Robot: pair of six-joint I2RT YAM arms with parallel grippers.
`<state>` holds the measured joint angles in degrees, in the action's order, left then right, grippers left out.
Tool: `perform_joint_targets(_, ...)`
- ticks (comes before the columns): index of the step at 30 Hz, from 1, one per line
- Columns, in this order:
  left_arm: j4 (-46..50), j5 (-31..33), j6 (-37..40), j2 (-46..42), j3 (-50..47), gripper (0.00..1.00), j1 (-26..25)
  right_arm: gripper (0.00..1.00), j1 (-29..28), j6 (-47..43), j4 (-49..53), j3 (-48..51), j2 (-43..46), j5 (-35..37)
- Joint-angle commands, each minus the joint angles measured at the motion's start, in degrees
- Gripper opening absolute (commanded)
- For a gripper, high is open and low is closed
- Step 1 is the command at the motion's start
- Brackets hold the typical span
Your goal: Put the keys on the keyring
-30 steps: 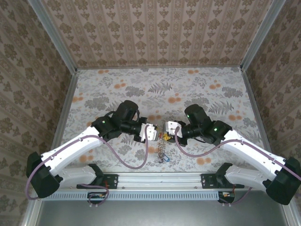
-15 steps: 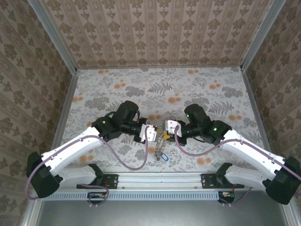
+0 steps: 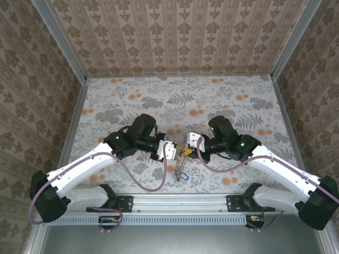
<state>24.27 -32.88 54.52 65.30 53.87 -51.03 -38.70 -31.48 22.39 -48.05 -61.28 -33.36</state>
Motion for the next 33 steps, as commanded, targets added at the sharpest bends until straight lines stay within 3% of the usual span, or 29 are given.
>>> perform_joint_targets(1,0.60,-1.30,1.21,-0.87,-1.34,0.00,-0.83,0.00,1.40,3.49,-4.01,-1.96,-0.25,-1.37)
perform_joint_targets(21,-5.57,0.41,-3.81,-1.05,-4.16,0.00,-0.85,0.00,4.32,13.02,-14.53,1.71,2.47,-6.02)
perform_joint_targets(31,-10.13,0.55,-10.16,-1.97,-5.62,0.16,-0.38,0.00,4.41,16.05,-18.53,3.67,3.35,-5.07)
perform_joint_targets(33,-11.56,0.20,-12.01,-2.43,-5.99,0.26,0.03,0.00,4.42,16.17,-18.61,3.78,3.42,-4.89)
